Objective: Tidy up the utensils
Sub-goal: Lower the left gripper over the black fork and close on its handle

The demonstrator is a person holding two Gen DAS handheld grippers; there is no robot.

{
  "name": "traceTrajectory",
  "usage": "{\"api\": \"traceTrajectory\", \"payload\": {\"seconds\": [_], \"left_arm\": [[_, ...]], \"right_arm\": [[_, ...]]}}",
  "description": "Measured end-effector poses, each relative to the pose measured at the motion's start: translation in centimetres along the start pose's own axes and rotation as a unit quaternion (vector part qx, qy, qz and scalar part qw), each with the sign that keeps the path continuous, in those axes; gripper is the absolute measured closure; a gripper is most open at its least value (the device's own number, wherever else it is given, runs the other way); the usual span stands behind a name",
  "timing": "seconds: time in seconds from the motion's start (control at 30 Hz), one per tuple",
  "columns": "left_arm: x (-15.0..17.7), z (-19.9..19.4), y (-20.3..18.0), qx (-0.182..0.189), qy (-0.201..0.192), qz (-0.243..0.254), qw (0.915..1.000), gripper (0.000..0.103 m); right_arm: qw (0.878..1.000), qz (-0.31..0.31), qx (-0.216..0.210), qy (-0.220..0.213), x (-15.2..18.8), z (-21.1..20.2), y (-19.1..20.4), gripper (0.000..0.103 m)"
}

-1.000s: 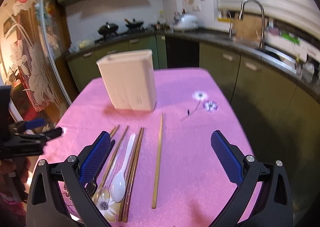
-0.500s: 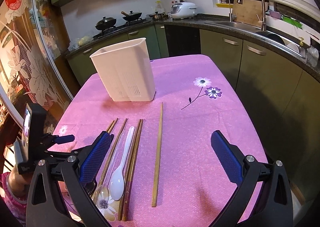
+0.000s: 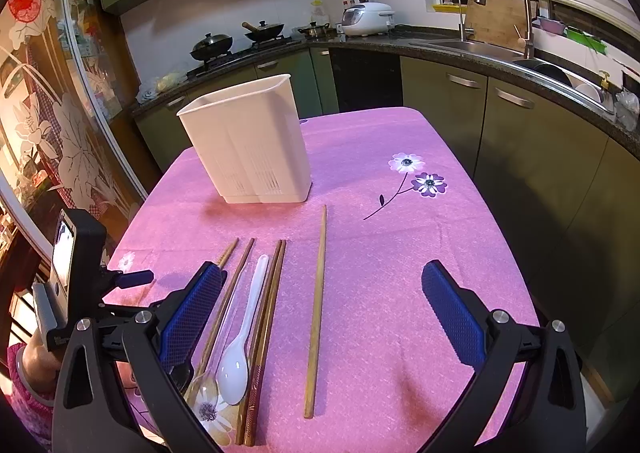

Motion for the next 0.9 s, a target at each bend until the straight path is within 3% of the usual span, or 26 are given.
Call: {"api": "traceTrajectory", "payload": {"seconds": [0.67,0.73,0.9], "left_arm": [[-0.1,0.4,-0.3,0.003,0.003,0.014,0.9999,0.034],[-0.2,0.4,0.4,-0.001,0.004,0.005,1.0000,0.038],[-0.1,-0.1,-1.2,0.014,0.001,0.027,0.9995,0.073]], "right_arm": [[1.000,-0.005,-0.003,0.001,0.0,0.2,0.7,0.004],[1.000,-0.005,-0.003,0.000,0.0,0.1,0.7,0.004],[1.000,-0.004,-0.005,0.000,-0.1,0.1,0.8,0.004]]}}
Point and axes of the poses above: each gripper's, at about its wrist camera, not at the fingertips, and z roughly the way its jaws point, y to its left, x to its underside, the point moved 10 cm from there along z, roughly the way its jaws point
